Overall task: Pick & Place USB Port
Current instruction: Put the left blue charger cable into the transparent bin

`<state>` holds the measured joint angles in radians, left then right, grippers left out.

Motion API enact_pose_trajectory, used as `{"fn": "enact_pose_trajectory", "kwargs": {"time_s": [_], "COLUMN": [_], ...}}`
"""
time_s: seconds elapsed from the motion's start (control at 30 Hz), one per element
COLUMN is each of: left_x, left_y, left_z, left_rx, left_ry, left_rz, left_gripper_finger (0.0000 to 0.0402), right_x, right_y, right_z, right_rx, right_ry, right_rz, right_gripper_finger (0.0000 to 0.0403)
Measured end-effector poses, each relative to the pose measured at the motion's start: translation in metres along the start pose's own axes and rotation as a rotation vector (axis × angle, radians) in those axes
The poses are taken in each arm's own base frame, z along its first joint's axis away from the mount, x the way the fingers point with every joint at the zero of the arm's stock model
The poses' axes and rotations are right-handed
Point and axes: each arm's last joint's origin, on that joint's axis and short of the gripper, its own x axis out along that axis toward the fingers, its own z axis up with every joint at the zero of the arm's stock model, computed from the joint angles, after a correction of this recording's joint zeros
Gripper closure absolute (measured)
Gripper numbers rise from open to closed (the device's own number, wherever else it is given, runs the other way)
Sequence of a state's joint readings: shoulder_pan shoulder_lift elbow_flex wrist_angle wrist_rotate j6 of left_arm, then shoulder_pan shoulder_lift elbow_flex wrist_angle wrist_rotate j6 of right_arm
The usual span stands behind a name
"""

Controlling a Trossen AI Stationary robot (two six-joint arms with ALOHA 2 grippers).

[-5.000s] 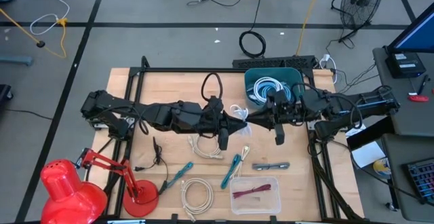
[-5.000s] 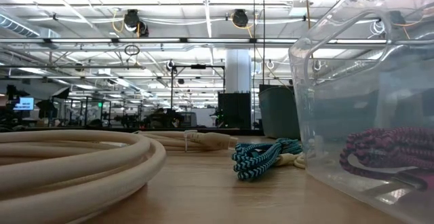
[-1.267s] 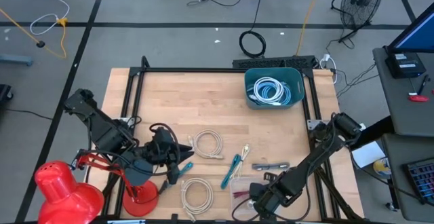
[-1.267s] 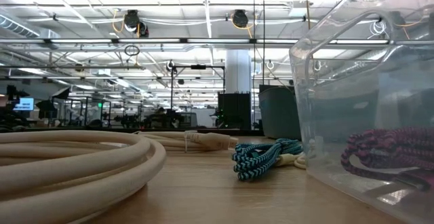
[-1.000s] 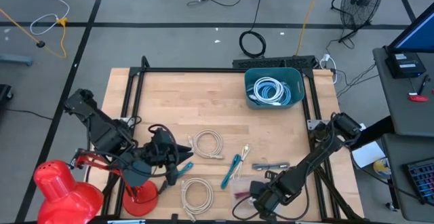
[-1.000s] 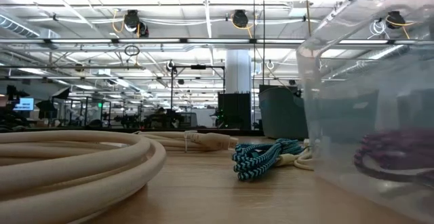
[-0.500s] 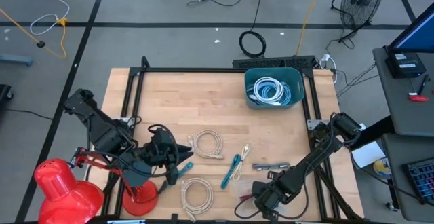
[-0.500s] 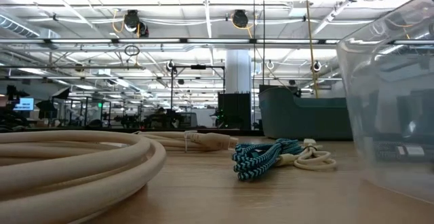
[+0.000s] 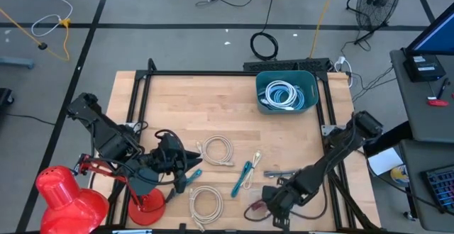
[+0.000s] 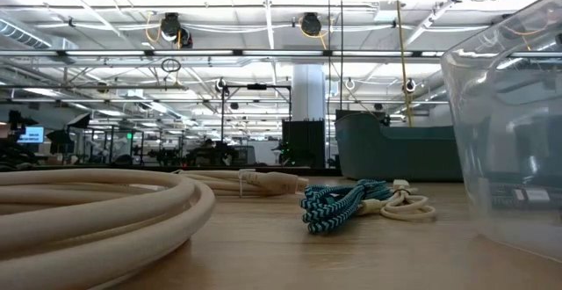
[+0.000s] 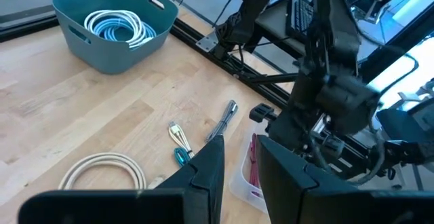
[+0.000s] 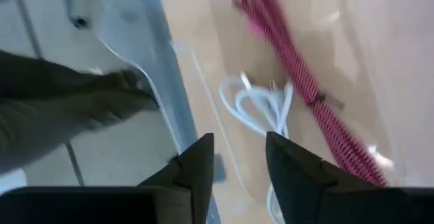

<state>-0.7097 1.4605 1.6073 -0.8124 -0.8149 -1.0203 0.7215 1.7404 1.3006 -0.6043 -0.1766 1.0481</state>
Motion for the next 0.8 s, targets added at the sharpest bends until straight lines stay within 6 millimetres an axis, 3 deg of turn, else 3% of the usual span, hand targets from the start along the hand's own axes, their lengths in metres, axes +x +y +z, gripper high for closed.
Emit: {"fn": "enact_pose_trajectory", "kwargs": {"time_s": [0.13, 0.33, 0.47, 0.63, 0.8], "left_x": [0.002, 0.008, 0.016, 0.038, 0.055], "left_y": [-0.001, -0.004, -0.008, -0.010, 0.004], "left_z": [-0.001, -0.007, -0.018, -0.053, -0.100], "left_rx": [0.000, -0.007, -0.007, 0.049, 0.089], "left_ry": [-0.007, 0.012, 0.103, 0.367, 0.596], "left_rz": [0.007, 0.012, -0.010, 0.038, 0.320], "left_gripper_finger": [0.0314, 0.0314, 0.0314, 0.0314, 0.0314], "right_x": [-0.029, -0.084, -0.114, -0.129, -0.128], "right_y": [0.003, 0.011, 0.013, 0.014, 0.015], "right_z": [0.010, 0.028, 0.040, 0.045, 0.041], "right_rx": [-0.016, -0.056, -0.091, -0.107, -0.114], "right_ry": [-0.150, -0.522, -0.707, -0.783, -0.769], "right_rz": [0.070, 0.205, 0.304, 0.365, 0.359], "right_gripper_finger": [0.0266, 0.0274, 0.0277, 0.0278, 0.0278]}}
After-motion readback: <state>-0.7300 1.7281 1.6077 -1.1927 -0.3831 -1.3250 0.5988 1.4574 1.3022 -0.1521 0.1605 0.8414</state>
